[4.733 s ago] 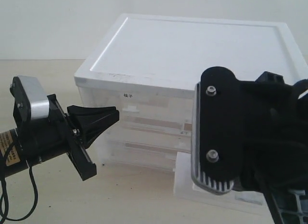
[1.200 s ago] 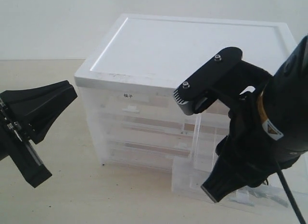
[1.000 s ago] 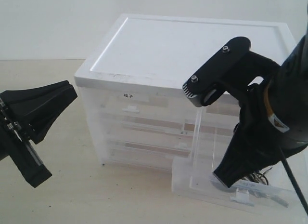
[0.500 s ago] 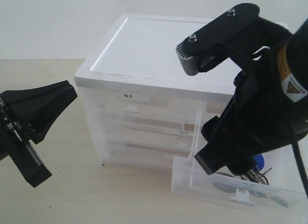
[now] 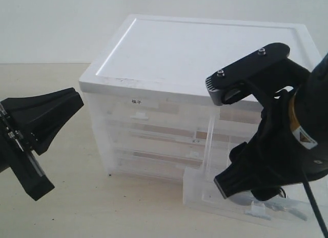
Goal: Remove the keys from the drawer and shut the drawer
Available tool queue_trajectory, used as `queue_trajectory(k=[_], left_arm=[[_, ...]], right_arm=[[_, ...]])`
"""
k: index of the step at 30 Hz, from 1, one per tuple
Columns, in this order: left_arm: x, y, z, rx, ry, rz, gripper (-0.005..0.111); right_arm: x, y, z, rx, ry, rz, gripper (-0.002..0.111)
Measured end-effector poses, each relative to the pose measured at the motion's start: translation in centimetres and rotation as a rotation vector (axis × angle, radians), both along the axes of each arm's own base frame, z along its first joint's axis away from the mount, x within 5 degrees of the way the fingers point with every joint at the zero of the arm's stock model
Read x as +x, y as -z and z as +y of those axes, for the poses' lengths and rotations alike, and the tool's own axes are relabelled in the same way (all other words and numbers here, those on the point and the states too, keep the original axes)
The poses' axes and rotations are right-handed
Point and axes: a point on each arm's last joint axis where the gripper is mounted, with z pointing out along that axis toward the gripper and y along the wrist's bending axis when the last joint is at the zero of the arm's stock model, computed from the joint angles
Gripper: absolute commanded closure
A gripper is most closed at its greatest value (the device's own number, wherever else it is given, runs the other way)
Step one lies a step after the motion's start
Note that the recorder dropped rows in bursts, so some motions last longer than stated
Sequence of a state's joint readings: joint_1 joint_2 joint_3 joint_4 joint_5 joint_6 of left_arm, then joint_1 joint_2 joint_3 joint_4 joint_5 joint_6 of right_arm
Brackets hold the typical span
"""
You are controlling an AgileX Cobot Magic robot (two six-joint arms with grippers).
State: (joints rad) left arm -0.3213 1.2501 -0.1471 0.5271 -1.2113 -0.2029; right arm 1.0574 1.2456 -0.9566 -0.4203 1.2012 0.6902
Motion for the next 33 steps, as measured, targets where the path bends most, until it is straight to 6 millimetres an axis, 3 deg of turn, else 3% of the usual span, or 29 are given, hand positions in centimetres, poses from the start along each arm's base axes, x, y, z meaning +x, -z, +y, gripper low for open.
queue_trajectory(k=[14, 21, 30, 33], left_arm=[[-0.1, 0.0, -0.1, -0.004, 0.01, 0.008, 0.102], [-0.1, 0.0, -0.1, -0.007, 0.012, 0.012, 0.102], [-0.1, 0.0, -0.1, -0.007, 0.012, 0.012, 0.102], [-0.1, 0.0, -0.1, -0.007, 0.012, 0.012, 0.102]], right_arm=[[-0.2, 1.7, 1.3, 0.017, -0.045, 0.087, 0.047], [0.1, 2.4, 0.8, -0.08, -0.044, 0.079, 0.079], [0.7, 2.2, 0.4, -0.147, -0.065, 0.019, 0.083], [0.9, 1.9, 0.3, -0.146, -0.083, -0.014, 0.098]])
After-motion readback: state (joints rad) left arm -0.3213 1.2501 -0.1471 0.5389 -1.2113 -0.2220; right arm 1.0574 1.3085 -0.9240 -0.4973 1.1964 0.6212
